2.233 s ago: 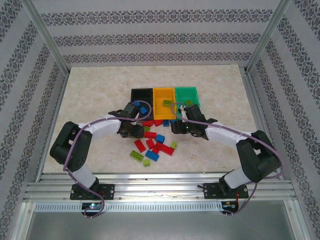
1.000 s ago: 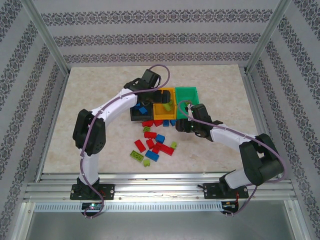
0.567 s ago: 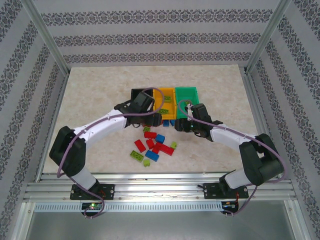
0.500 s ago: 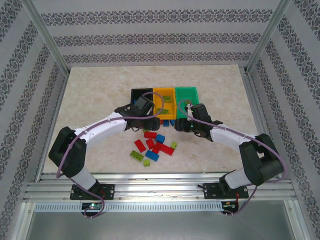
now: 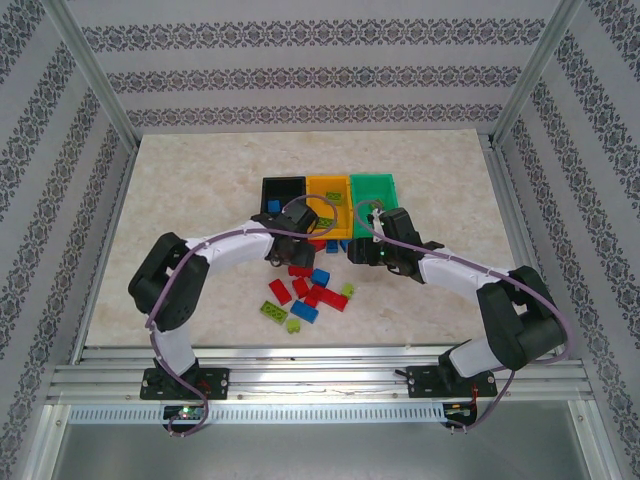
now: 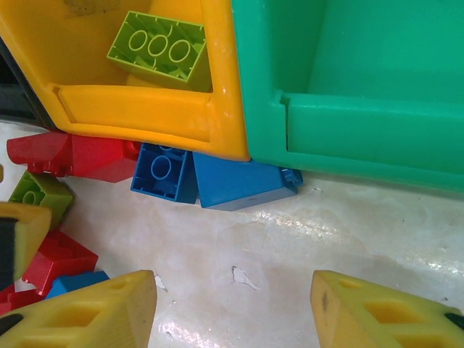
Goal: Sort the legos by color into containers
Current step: Pick up the lego from the center of the table, then place the lego in the container.
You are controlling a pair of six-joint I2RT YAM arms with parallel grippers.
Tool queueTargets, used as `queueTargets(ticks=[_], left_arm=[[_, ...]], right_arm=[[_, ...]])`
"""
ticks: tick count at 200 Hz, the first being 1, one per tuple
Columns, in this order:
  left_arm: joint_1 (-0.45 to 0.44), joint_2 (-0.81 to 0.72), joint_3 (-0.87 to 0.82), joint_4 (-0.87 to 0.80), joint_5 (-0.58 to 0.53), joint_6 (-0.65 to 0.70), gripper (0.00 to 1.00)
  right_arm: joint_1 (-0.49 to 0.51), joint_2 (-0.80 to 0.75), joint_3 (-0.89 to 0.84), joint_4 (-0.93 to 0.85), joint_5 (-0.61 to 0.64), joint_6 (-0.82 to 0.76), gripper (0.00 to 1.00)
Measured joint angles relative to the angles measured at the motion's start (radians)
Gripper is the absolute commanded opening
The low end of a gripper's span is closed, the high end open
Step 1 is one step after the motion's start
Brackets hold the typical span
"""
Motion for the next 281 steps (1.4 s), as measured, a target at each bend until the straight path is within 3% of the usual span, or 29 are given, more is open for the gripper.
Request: queueTargets(ticks=[8, 42, 67, 83, 127, 194, 246, 281], left_arm=[[0.000, 0.016, 0.012, -0.001, -0.005, 0.000, 0.62], [0.000, 0.035, 0.017, -0.011, -0.008, 0.008, 0.60], [0.000, 0.035, 0.012, -0.010, -0.008, 0.008, 0.39], [0.000, 0.034, -0.002, -0.008, -0.009, 0.012, 0.36], [0.000, -0.116, -0.124, 0.019, -0.013, 0.008, 0.36], [0.000, -0.217, -0.067, 0.044, 0.029, 0.007, 0.36], [0.000, -0.051, 0.223, 0.043, 0.065, 0.032, 0.40], [0.000, 0.100, 0.422, 0.012, 0.047, 0.072, 0.58]], right_arm=[[0.000, 0.000, 0.000, 0.000, 0.000, 0.000, 0.59], [0.000, 0.000, 0.000, 0.000, 0.000, 0.000, 0.59], [0.000, 0.000, 0.000, 0.000, 0.000, 0.000, 0.59], [0.000, 0.000, 0.000, 0.000, 0.000, 0.000, 0.59], [0.000, 0.000, 0.000, 0.000, 0.000, 0.000, 0.59], [0.000, 0.002, 0.000, 0.000, 0.000, 0.000, 0.59], [0.000, 0.002, 0.000, 0.000, 0.000, 0.000, 0.59], [0.000, 0.002, 0.000, 0.000, 0.000, 0.000, 0.59]])
